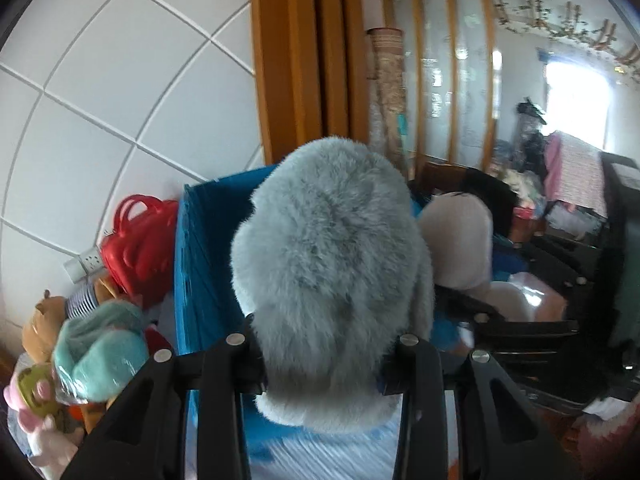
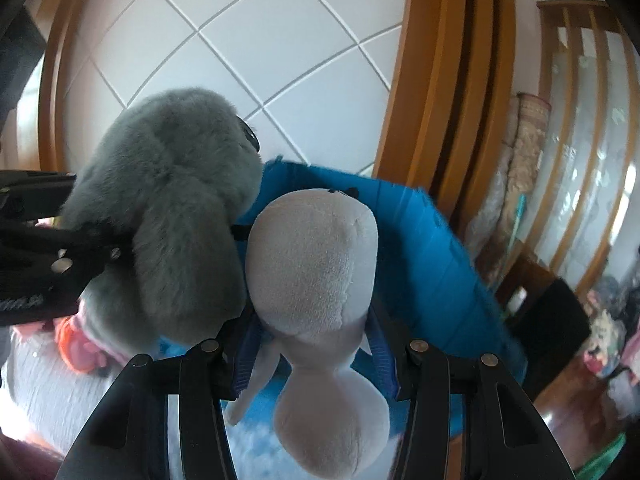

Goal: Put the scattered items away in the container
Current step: 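Lift the koala and rabbit and carry both over the blue crate, then lower both plushes into the crate and open both grippers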

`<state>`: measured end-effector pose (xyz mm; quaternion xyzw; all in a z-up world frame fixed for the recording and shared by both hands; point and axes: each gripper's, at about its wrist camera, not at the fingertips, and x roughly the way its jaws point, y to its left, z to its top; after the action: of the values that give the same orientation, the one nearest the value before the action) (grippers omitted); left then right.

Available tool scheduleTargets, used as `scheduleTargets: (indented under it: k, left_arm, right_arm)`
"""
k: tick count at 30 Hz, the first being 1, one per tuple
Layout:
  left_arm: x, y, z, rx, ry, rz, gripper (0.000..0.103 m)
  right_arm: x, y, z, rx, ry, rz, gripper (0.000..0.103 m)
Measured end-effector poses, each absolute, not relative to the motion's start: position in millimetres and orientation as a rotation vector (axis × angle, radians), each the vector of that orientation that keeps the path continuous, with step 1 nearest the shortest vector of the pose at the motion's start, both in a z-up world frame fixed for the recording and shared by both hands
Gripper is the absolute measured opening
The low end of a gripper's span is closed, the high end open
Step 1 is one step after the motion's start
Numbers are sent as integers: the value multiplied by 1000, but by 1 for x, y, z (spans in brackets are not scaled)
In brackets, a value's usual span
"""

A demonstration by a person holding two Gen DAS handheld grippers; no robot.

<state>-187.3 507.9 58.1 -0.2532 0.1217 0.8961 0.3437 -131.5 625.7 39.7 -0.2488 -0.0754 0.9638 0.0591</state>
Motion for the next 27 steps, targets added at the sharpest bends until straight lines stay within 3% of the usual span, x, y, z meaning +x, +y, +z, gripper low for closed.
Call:
scheduleTargets:
  k: [10,27]
  left_arm:
    - [-292,582,-2,-997,380,2383,35]
    - [-313,603,-28,-1226,473,2316,38]
  right_arm:
    - [-224,701,17,-919,-213,2923,49]
    - [-268,714,-11,-1264,-240,2799,49]
